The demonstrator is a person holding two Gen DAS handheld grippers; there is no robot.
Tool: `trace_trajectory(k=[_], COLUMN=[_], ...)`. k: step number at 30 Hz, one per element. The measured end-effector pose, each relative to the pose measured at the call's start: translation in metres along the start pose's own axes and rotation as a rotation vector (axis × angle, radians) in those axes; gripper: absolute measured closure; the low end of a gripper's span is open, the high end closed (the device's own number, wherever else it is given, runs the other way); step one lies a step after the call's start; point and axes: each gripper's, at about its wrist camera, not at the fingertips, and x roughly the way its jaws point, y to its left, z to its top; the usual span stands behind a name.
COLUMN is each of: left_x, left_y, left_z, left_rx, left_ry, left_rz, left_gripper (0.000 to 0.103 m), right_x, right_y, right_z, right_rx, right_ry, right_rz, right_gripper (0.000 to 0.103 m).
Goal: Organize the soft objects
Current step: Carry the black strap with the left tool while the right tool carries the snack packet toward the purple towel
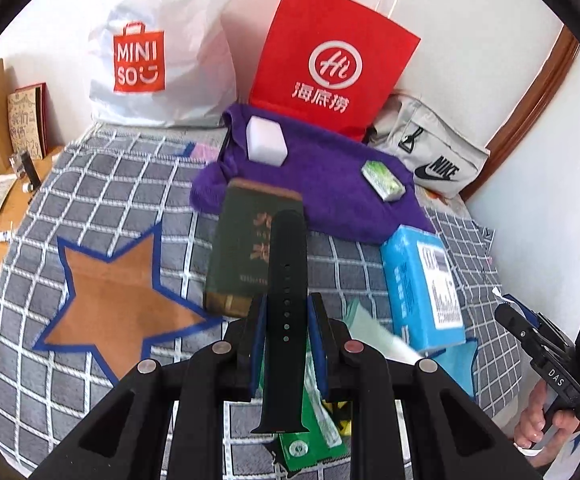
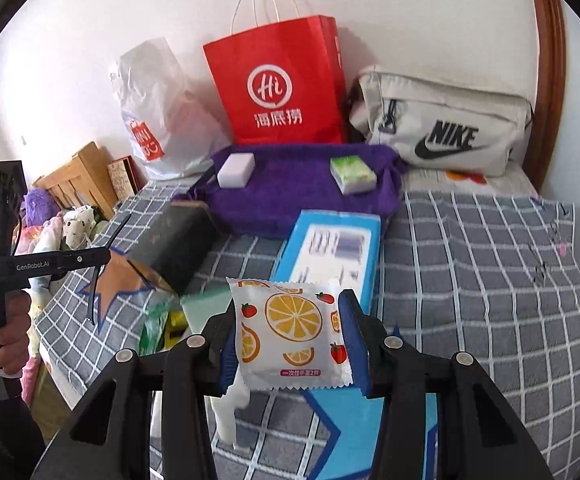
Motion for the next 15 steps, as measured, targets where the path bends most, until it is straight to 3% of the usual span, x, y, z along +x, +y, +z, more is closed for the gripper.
trace_trajectory(k=[15], left_x=[0.006], left_y=[-0.013], left_z=[0.058], left_rx=[0.02], left_ry=[-0.027], left_rz=[0.023], left_gripper=[0.083], right_x=[0.019], right_y=[-0.012], right_z=[0.057], right_rx=[0.012], right_ry=[-0.041], right_rz=[-0.013], right_gripper=[0.059])
